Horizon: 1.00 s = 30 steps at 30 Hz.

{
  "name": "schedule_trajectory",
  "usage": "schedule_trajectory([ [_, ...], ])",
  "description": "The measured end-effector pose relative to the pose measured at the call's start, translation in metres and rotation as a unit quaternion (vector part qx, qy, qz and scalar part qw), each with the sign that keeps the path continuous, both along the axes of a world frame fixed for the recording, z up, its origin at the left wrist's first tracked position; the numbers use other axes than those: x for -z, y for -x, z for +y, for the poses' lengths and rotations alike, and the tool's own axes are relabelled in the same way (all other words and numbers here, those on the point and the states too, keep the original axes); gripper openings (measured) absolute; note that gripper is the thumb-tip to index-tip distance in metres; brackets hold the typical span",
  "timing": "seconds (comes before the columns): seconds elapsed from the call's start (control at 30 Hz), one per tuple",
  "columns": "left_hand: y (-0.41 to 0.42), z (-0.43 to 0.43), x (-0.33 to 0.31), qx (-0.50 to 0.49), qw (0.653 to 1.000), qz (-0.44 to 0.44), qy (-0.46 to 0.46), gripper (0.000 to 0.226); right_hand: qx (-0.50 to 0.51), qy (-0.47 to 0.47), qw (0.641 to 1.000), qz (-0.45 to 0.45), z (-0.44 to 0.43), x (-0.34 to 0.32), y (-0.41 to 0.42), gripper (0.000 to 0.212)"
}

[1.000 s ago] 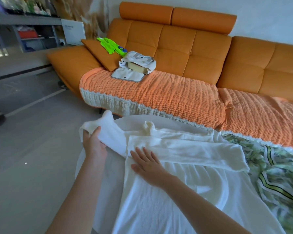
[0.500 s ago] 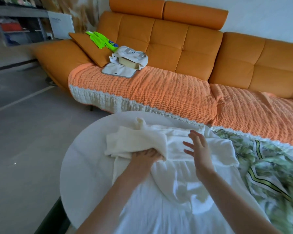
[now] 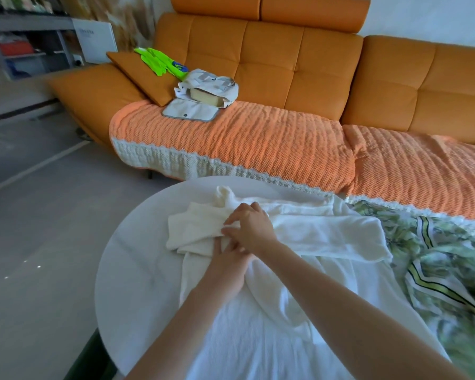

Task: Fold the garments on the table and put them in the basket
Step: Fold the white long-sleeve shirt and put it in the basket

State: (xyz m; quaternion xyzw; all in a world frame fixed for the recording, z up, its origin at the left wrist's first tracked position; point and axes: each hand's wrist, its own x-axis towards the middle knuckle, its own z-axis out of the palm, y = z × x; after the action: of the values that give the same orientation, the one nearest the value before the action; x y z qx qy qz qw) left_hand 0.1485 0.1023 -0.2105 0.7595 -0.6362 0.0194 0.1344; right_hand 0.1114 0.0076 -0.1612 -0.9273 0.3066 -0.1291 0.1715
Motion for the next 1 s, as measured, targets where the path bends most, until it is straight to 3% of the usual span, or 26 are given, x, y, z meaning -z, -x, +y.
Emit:
schedule_trajectory([
  [0.07, 0.002, 0.003, -0.002, -0.015, 0.997, 0.023, -0.071, 0.065, 0.062, -0.027, 0.995, -0.077, -0.003, -0.011, 0.002, 0.022],
  [0.13, 0.003, 0.006, -0.001, -0.009, 0.999, 0.023, -0.043, 0.068, 0.160, -0.085, 0.965, -0.191, -0.016, -0.016, 0.017, 0.020],
  [0.17, 0.004, 0.005, 0.000, -0.011, 0.999, 0.019, -0.041, 0.070, 0.221, -0.132, 0.929, -0.264, -0.026, -0.016, 0.029, 0.019],
  [0.27, 0.002, 0.004, 0.006, -0.024, 0.997, 0.015, -0.069, 0.065, 0.358, -0.301, 0.770, -0.434, -0.052, -0.007, 0.076, 0.021],
  [0.33, 0.003, 0.005, 0.005, -0.023, 0.994, 0.032, -0.100, 0.065, 0.391, -0.367, 0.711, -0.455, -0.056, 0.001, 0.107, 0.020],
  [0.43, 0.003, 0.007, -0.001, -0.021, 0.993, 0.057, -0.102, 0.064, 0.409, -0.433, 0.666, -0.449, -0.059, 0.006, 0.132, 0.018],
  [0.53, 0.003, 0.006, -0.001, -0.024, 0.991, 0.077, -0.104, 0.075, 0.398, -0.506, 0.621, -0.446, -0.069, 0.003, 0.139, 0.001],
  [0.6, 0.002, 0.005, 0.001, -0.024, 0.990, 0.086, -0.105, 0.081, 0.380, -0.529, 0.619, -0.439, -0.073, 0.002, 0.142, 0.021],
  [0.7, 0.002, 0.005, 0.004, -0.020, 0.989, 0.104, -0.104, 0.100, 0.395, -0.475, 0.660, -0.427, -0.080, -0.002, 0.150, 0.038],
  [0.83, 0.004, 0.007, 0.004, -0.022, 0.991, 0.084, -0.100, 0.089, 0.447, -0.403, 0.682, -0.416, -0.092, -0.004, 0.166, 0.041],
  [1.0, 0.000, 0.008, 0.005, -0.017, 0.990, 0.093, -0.106, 0.084, 0.456, -0.297, 0.782, -0.304, -0.100, 0.006, 0.181, 0.053],
])
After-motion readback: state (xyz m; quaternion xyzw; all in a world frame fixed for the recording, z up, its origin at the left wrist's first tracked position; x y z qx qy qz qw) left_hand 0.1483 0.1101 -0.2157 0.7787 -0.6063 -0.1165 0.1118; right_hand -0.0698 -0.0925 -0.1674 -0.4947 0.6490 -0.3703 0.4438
